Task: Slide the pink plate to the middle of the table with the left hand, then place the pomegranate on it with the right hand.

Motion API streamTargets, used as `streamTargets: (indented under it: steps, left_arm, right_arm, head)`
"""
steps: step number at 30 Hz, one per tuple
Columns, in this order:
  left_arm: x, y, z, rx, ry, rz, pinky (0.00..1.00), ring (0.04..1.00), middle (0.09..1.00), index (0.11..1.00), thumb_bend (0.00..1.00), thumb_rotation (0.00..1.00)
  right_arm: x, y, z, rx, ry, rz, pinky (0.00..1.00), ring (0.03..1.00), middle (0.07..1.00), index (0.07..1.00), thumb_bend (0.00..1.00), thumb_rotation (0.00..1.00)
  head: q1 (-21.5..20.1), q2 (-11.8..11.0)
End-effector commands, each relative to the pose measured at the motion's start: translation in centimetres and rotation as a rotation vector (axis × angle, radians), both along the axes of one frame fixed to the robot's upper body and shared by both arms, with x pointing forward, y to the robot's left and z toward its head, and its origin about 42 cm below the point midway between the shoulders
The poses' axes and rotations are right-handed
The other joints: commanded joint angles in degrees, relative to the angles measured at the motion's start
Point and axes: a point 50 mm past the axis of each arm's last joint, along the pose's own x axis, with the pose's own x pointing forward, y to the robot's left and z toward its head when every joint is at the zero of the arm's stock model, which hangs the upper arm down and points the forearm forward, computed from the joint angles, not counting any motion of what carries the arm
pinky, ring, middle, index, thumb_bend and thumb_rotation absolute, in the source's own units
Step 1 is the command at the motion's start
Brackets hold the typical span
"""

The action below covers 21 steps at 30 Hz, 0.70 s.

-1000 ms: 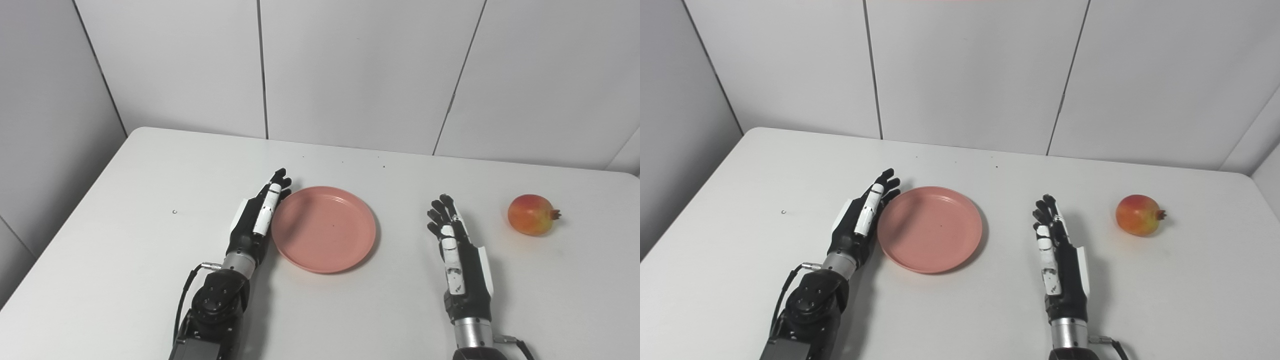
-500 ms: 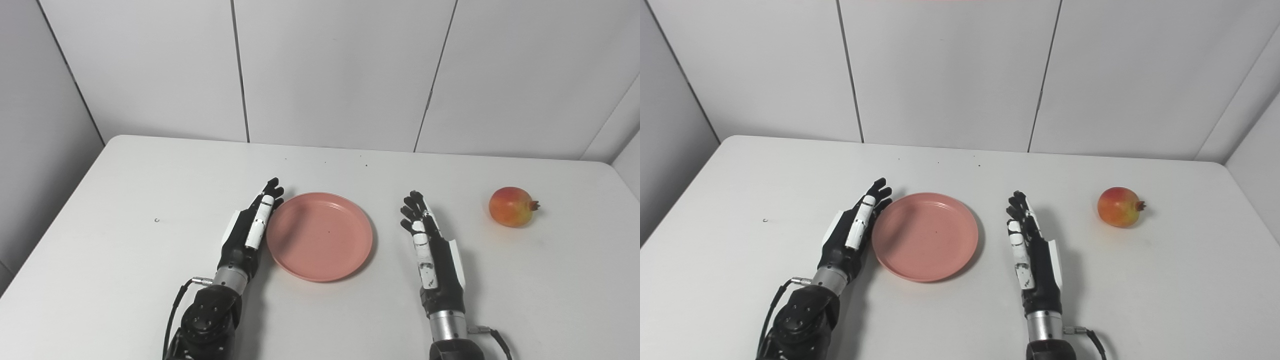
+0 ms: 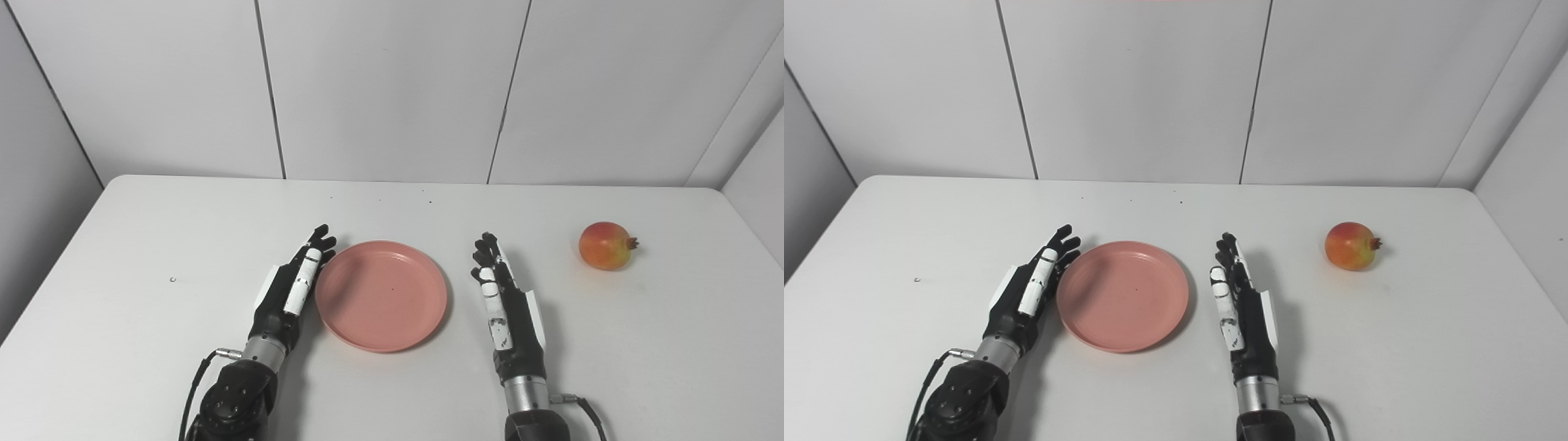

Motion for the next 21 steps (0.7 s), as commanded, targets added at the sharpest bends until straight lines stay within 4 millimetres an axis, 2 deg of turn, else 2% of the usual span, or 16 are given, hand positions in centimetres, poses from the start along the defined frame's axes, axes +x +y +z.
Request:
streamTargets:
  steps: [1, 7, 19, 21]
  left_arm:
    - [-0.29, -0.99, 0.56, -0.024, -0.011, -0.059, 0.9, 0.926, 0.931, 0.924, 0.46, 1.0]
    - [-0.47, -1.24, 0.68, -0.048, -0.01, -0.078, 0.91, 0.927, 0.927, 0.92, 0.41, 1.0]
    - [-0.43, -1.42, 0.45, -0.06, -0.006, -0.114, 0.92, 0.933, 0.935, 0.925, 0.42, 1.0]
    - [-0.42, -1.45, 0.41, -0.064, -0.009, -0.116, 0.91, 0.93, 0.933, 0.922, 0.42, 1.0]
  right_arm:
    - [-0.78, 0.27, -1.44, 0.003, 0.055, -0.009, 0.92, 0.941, 0.943, 0.953, 0.53, 1.0]
    - [-0.78, 0.57, -1.37, 0.005, 0.054, -0.025, 0.93, 0.942, 0.947, 0.956, 0.52, 1.0]
    - [-0.72, 0.88, -1.34, 0.007, 0.06, -0.028, 0.93, 0.94, 0.947, 0.956, 0.51, 1.0]
    - [-0.72, 0.83, -1.31, 0.001, 0.061, -0.031, 0.93, 0.937, 0.944, 0.951, 0.53, 1.0]
  head:
    - [-0.17, 0.0]
    - [-1.21, 0.1]
    - [-1.4, 0.26]
    - [-1.41, 0.38]
